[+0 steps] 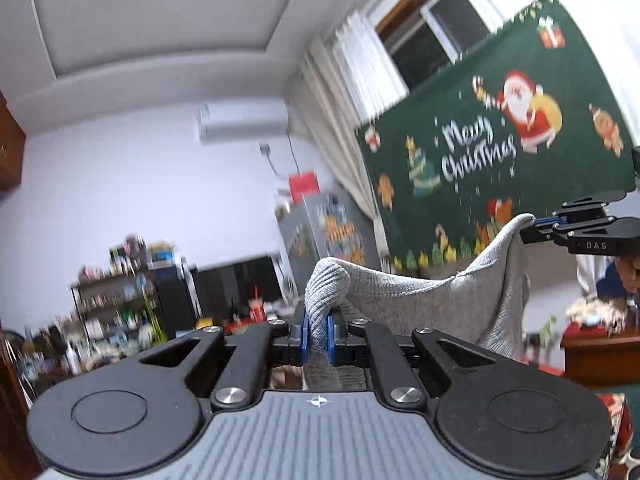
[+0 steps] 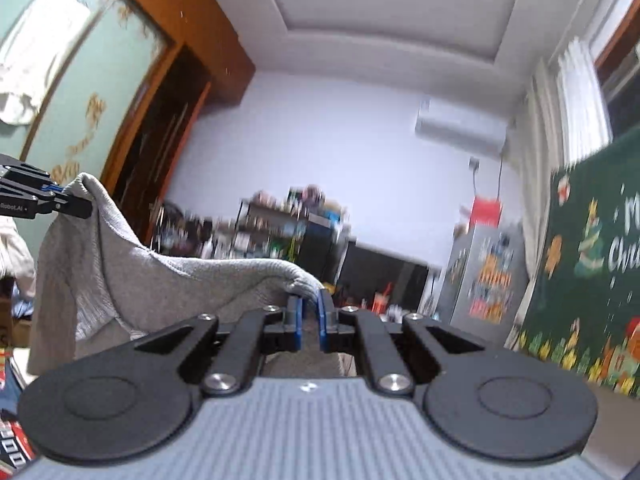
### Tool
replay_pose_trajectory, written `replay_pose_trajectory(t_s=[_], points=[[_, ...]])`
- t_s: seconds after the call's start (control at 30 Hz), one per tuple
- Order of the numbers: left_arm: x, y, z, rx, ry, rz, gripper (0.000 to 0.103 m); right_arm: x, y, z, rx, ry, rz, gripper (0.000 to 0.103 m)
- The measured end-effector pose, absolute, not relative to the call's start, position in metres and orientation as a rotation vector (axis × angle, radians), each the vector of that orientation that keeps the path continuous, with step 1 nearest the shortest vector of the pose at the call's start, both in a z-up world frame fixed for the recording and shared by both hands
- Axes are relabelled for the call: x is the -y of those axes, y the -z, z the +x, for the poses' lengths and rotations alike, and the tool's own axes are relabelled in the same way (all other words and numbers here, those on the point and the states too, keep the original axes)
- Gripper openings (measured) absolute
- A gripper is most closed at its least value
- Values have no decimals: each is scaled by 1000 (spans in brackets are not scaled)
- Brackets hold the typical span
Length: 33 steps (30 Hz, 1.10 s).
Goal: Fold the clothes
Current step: 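Lift the grey shirt high with both grippers to let it hang open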
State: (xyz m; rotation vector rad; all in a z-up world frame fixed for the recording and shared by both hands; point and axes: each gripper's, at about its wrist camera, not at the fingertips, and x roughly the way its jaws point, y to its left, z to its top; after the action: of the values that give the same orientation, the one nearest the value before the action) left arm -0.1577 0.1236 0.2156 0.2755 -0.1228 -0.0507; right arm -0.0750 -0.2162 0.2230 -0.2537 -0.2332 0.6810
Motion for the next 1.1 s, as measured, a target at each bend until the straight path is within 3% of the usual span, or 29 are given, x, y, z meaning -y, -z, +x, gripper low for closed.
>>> replay_pose_trajectory(t_s=[0.23,0.4,0.8,1.1], points=[[-113,-233,-179,129,54,294,8,246,-270,-126,288,-684,-234,7],[-125,-199,-156,3,71,251,8,245,-261,-121,211,-697,-253,7],[-167,-22,-19,-425,50,88,8,167,-90,6,-278,-694,-299,8],[-200,46,99,-615,20,20,8,111,16,123,-468,-653,-296,8]])
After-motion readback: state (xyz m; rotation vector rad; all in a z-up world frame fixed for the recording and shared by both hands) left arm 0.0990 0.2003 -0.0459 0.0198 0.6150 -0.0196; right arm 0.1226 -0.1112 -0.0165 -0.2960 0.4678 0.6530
